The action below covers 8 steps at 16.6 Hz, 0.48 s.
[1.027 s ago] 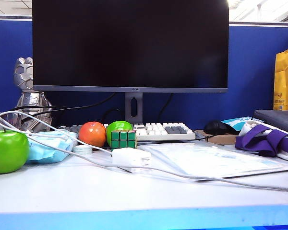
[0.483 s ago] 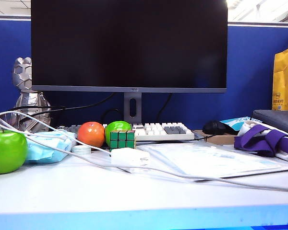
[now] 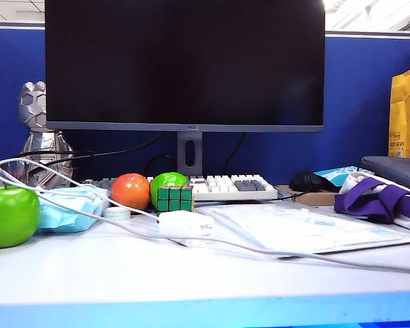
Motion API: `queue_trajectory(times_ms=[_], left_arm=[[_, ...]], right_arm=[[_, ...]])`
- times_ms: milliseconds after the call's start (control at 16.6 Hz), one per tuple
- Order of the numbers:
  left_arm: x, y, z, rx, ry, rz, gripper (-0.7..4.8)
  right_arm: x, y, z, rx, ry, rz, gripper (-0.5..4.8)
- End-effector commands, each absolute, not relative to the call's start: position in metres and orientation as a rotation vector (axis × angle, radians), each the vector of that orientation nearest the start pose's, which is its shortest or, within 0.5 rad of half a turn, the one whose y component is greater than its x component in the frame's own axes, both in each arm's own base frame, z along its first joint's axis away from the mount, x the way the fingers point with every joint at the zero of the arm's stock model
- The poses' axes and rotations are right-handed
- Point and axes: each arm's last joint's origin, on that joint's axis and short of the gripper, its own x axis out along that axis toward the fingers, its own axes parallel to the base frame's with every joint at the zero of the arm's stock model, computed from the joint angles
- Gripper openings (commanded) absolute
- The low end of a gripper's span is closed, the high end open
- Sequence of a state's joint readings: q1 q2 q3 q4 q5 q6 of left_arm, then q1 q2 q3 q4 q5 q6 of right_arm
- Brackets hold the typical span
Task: Pick up the Type-C charging cable and the charging base, insert one end of the Type-C charger into the corresponding slot on the base, and finally place the plugged-in charger back on the table.
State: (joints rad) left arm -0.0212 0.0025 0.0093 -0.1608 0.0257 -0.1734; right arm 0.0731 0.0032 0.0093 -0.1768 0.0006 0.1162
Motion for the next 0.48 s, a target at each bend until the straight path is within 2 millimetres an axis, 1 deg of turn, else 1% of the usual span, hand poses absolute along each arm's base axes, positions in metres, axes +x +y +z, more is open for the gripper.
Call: queue_trajectory(times_ms=[60, 483], left_arm=[[0.0959, -0.0030, 0.1499, -0.172, 0.167, -0.038, -0.05], [0.0959, -0.0029, 0.1499, -0.173, 0.167, -0.036, -0.05]], right_arm=[[0.0962, 0.0070, 0.1484, 0.127, 0.168, 0.061, -0.05], [0.0962, 0.0070, 0.1483, 0.127, 0.168, 0.061, -0.05]])
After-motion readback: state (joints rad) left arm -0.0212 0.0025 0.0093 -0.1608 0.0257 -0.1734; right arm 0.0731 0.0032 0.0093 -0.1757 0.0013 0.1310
